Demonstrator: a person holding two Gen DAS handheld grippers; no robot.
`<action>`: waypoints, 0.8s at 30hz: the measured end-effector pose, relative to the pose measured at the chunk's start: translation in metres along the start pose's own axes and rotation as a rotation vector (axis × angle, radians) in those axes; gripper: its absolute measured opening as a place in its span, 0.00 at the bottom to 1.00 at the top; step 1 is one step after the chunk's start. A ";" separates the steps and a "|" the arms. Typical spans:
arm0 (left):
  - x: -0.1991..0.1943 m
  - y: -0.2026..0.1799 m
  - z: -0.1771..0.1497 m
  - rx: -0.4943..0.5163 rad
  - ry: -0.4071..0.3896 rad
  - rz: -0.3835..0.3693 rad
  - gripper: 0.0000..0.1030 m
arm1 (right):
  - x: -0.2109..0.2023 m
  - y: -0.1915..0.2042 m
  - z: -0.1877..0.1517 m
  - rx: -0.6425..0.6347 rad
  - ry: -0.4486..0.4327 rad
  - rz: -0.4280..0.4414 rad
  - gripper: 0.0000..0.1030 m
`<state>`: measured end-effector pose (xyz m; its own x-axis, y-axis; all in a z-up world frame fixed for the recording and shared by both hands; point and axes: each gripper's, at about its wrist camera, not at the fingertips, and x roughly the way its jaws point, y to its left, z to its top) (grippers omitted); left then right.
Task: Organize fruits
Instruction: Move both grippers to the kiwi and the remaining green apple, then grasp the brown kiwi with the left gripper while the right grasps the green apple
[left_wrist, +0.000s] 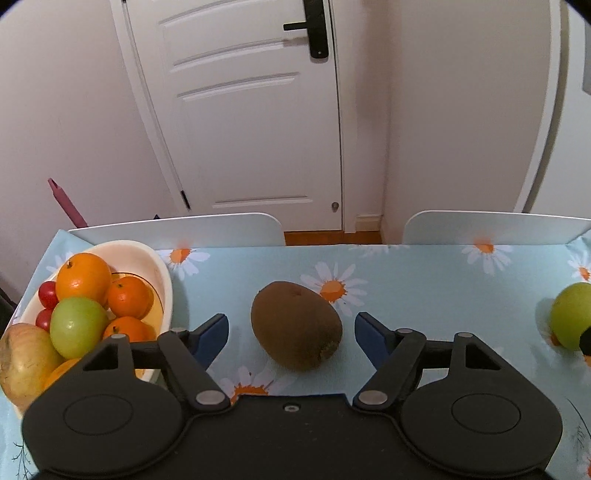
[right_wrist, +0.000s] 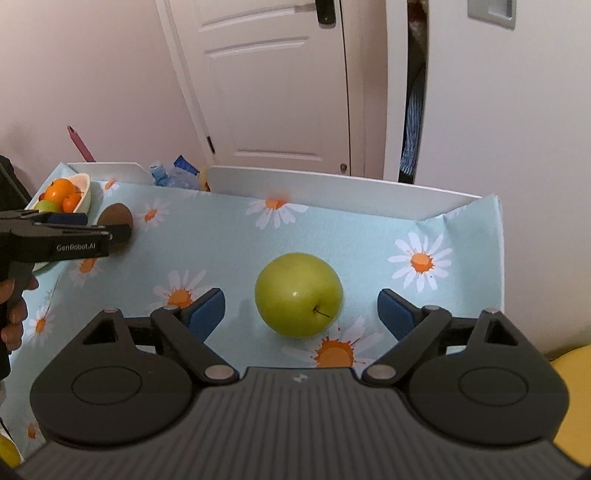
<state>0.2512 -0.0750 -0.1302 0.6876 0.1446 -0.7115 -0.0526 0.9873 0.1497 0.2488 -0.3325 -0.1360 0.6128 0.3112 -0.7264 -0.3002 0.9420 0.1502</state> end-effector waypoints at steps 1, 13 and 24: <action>0.002 0.000 0.000 -0.001 0.004 0.001 0.76 | 0.001 0.000 0.000 0.000 0.004 0.001 1.00; 0.015 0.001 0.000 0.013 0.026 -0.028 0.56 | 0.015 0.000 0.000 -0.006 0.023 -0.001 0.88; 0.000 0.006 -0.012 0.016 0.036 -0.039 0.55 | 0.021 0.003 0.001 -0.028 0.015 -0.003 0.80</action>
<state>0.2421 -0.0679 -0.1372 0.6621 0.1083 -0.7416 -0.0146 0.9912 0.1317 0.2609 -0.3229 -0.1502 0.6025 0.3062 -0.7370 -0.3190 0.9389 0.1293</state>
